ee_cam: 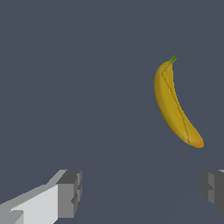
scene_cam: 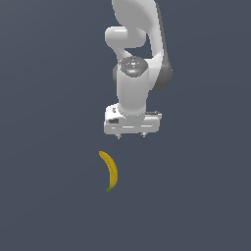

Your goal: Pick up the object and move it to a goal position.

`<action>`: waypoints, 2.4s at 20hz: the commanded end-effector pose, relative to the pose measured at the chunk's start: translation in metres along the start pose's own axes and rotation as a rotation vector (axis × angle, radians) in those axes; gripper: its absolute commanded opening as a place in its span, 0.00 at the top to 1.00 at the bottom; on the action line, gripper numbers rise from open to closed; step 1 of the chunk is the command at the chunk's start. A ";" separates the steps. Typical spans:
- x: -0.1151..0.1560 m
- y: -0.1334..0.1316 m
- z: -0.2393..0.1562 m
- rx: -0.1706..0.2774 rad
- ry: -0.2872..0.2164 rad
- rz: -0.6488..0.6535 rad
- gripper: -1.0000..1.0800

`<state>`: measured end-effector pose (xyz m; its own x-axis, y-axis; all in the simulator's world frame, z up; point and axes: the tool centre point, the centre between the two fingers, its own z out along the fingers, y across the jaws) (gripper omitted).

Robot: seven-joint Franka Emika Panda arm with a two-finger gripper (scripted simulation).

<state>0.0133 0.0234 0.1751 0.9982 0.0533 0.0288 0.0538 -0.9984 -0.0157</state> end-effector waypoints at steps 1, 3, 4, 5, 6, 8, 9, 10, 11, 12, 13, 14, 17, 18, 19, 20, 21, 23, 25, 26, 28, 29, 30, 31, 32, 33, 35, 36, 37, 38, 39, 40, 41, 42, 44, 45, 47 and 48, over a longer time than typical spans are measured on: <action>0.000 0.000 0.000 0.000 0.000 0.000 0.04; 0.001 -0.003 -0.002 0.002 0.003 -0.004 0.04; 0.002 -0.006 -0.004 0.003 0.007 -0.008 0.04; 0.004 -0.011 -0.007 0.006 0.013 -0.014 0.04; 0.006 -0.018 -0.011 0.010 0.020 -0.022 0.04; 0.009 -0.030 -0.018 0.017 0.033 -0.037 0.04; 0.010 -0.034 -0.020 0.019 0.037 -0.042 0.04; 0.011 -0.036 -0.022 0.020 0.040 -0.045 0.04; 0.011 -0.037 -0.022 0.021 0.041 -0.046 0.04; 0.011 -0.036 -0.022 0.020 0.040 -0.045 0.04; 0.011 -0.035 -0.021 0.020 0.039 -0.044 0.04; 0.011 -0.035 -0.021 0.019 0.039 -0.043 0.04; 0.012 -0.034 -0.020 0.019 0.038 -0.047 0.04; 0.013 -0.032 -0.018 0.019 0.038 -0.049 0.04; 0.014 -0.030 -0.017 0.018 0.037 -0.052 0.04; 0.016 -0.028 -0.015 0.017 0.036 -0.055 0.04; 0.017 -0.026 -0.013 0.016 0.034 -0.059 0.04; 0.022 -0.019 -0.007 0.014 0.031 -0.069 0.04; 0.026 -0.011 0.000 0.012 0.028 -0.082 0.04; 0.029 -0.007 0.004 0.011 0.025 -0.089 0.04; 0.035 0.004 0.013 0.008 0.020 -0.105 0.04; 0.038 0.010 0.018 0.006 0.017 -0.114 0.04; 0.041 0.016 0.024 0.004 0.014 -0.124 0.04; 0.044 0.024 0.030 0.003 0.011 -0.134 0.04; 0.047 0.031 0.037 0.001 0.007 -0.145 0.04; 0.050 0.039 0.044 -0.001 0.003 -0.157 0.04; 0.055 0.053 0.058 -0.004 -0.004 -0.177 0.04; 0.057 0.060 0.064 -0.005 -0.007 -0.187 0.04; 0.059 0.066 0.069 -0.006 -0.010 -0.196 0.04; 0.060 0.072 0.075 -0.007 -0.013 -0.204 0.04; 0.061 0.077 0.080 -0.008 -0.016 -0.211 0.04; 0.062 0.082 0.084 -0.009 -0.018 -0.218 0.04; 0.063 0.086 0.088 -0.009 -0.021 -0.224 0.04; 0.064 0.090 0.092 -0.010 -0.023 -0.230 0.04; 0.065 0.097 0.098 -0.011 -0.026 -0.239 0.04; 0.065 0.099 0.101 -0.011 -0.028 -0.243 0.04; 0.065 0.103 0.104 -0.012 -0.030 -0.248 0.04; 0.066 0.104 0.106 -0.012 -0.030 -0.250 0.04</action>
<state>0.0863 -0.0735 0.0719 0.9560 0.2934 0.0008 0.2934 -0.9560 -0.0005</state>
